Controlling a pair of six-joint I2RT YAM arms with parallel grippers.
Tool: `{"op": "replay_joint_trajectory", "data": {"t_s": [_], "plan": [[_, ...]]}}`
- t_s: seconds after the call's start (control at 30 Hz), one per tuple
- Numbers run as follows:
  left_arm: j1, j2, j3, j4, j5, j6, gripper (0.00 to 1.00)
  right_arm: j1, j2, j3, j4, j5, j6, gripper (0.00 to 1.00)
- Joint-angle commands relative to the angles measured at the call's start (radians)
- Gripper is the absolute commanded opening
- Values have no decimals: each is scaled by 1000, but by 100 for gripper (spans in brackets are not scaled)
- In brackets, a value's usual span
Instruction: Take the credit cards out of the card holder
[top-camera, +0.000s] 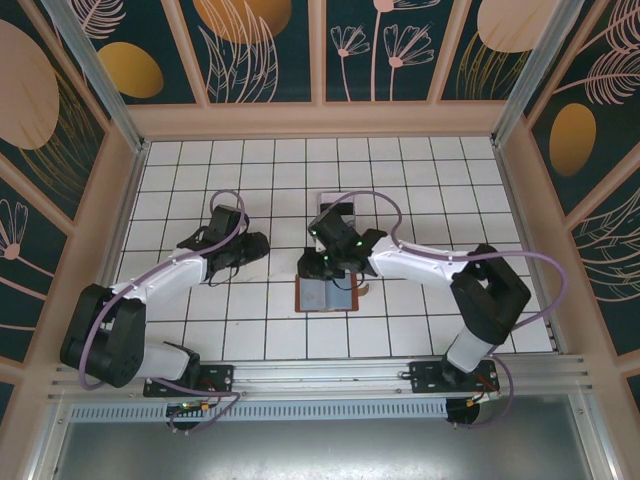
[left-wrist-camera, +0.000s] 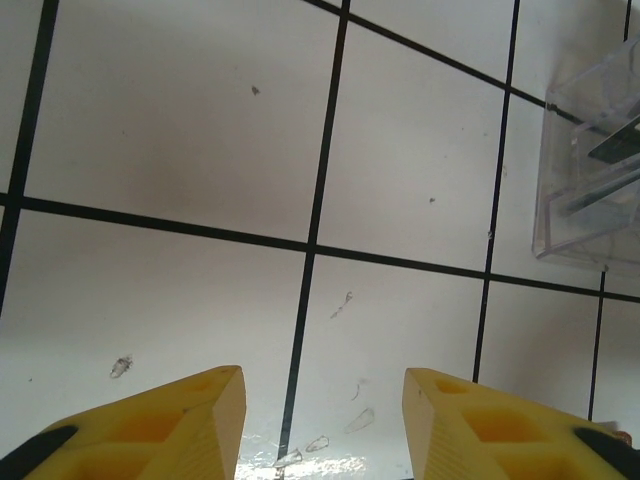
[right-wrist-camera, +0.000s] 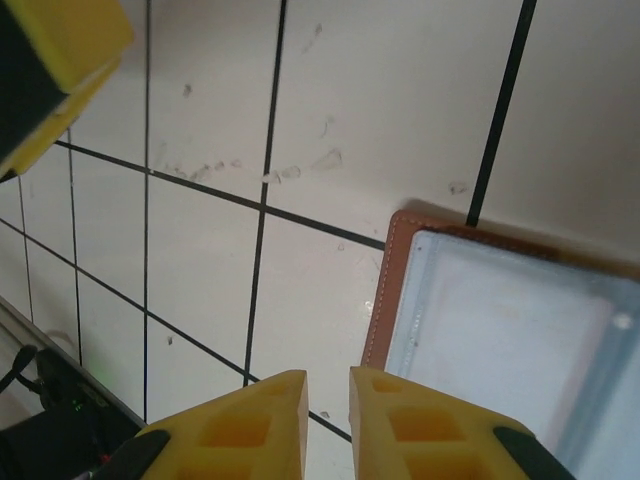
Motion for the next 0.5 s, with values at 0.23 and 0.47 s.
{"op": "replay_joint_trajectory", "data": {"t_s": [0.23, 0.47], "plan": [[5, -44, -31, 22, 8, 11, 46, 39, 123, 7, 22, 5, 108, 26], [5, -50, -35, 21, 9, 10, 46, 47, 159, 16, 4, 12, 114, 29]]}}
